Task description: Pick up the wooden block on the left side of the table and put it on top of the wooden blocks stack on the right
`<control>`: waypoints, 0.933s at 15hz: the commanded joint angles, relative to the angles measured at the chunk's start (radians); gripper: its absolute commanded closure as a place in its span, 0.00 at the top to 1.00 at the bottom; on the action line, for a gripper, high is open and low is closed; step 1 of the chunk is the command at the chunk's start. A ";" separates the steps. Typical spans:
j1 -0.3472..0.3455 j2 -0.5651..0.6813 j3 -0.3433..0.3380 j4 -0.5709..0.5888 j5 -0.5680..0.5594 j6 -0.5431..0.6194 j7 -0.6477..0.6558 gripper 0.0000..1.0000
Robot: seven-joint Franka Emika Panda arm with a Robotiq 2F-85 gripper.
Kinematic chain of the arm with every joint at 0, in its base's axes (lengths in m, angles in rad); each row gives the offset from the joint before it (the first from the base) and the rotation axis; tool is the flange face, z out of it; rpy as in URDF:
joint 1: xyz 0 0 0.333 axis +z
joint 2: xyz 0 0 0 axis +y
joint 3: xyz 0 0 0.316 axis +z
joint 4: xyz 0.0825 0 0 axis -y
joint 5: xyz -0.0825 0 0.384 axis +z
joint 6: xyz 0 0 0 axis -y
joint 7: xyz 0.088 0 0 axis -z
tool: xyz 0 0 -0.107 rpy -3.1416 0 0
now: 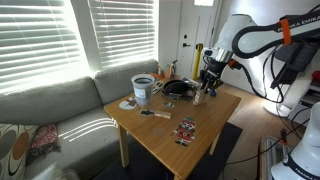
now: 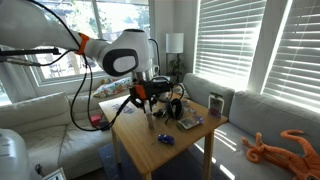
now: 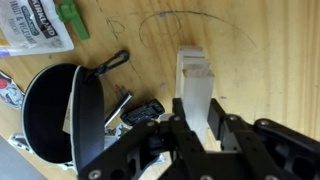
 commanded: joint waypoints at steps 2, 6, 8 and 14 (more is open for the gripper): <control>-0.023 0.003 0.019 0.012 -0.015 -0.026 0.018 0.07; -0.027 0.007 0.021 0.013 -0.018 -0.024 0.032 0.61; -0.024 0.005 0.019 0.013 -0.011 -0.023 0.029 0.75; 0.003 -0.109 0.042 0.012 0.006 -0.029 0.008 1.00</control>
